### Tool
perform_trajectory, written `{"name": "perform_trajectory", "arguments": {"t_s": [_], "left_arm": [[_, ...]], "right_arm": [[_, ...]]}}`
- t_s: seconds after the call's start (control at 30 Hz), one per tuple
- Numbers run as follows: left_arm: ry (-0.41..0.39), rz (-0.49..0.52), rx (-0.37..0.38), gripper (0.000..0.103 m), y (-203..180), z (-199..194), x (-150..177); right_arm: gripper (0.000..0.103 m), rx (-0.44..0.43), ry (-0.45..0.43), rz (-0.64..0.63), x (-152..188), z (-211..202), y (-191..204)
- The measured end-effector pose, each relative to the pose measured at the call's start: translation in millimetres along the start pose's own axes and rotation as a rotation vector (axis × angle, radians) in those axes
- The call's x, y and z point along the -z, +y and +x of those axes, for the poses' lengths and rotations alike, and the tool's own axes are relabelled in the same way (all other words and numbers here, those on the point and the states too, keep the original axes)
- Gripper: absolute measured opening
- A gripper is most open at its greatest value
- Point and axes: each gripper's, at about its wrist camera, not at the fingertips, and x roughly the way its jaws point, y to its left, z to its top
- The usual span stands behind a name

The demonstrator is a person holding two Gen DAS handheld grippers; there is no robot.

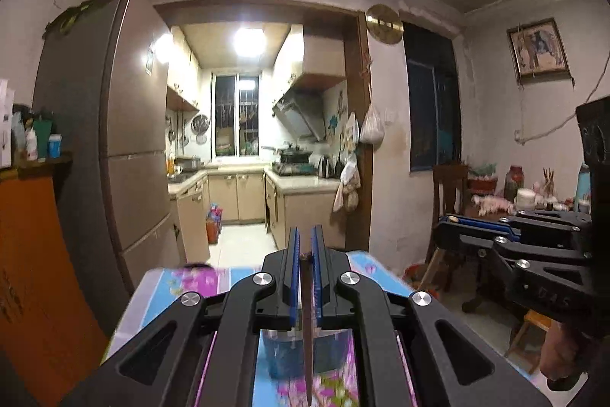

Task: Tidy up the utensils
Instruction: 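Lift the chopsticks and lower them into the blue slotted holder with both grippers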

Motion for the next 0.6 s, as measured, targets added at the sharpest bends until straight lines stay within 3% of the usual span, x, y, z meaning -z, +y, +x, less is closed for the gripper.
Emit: {"name": "perform_trajectory", "arguments": {"t_s": [0.13,0.27,0.4,0.6], "left_arm": [[-0.034,0.000,-0.004,0.007,2,23,-41],[-0.055,0.009,-0.010,0.007,5,47,-66],[-0.053,0.007,-0.009,0.007,9,72,-74],[0.020,-0.007,-0.015,0.007,16,119,-51]], "right_arm": [[0.005,0.044,-0.005,-0.011,-45,19,-16],[0.005,0.076,0.007,-0.005,-62,46,-35],[0.005,0.057,0.033,0.034,-57,72,-48],[0.005,0.027,0.110,0.051,-29,113,-53]]}}
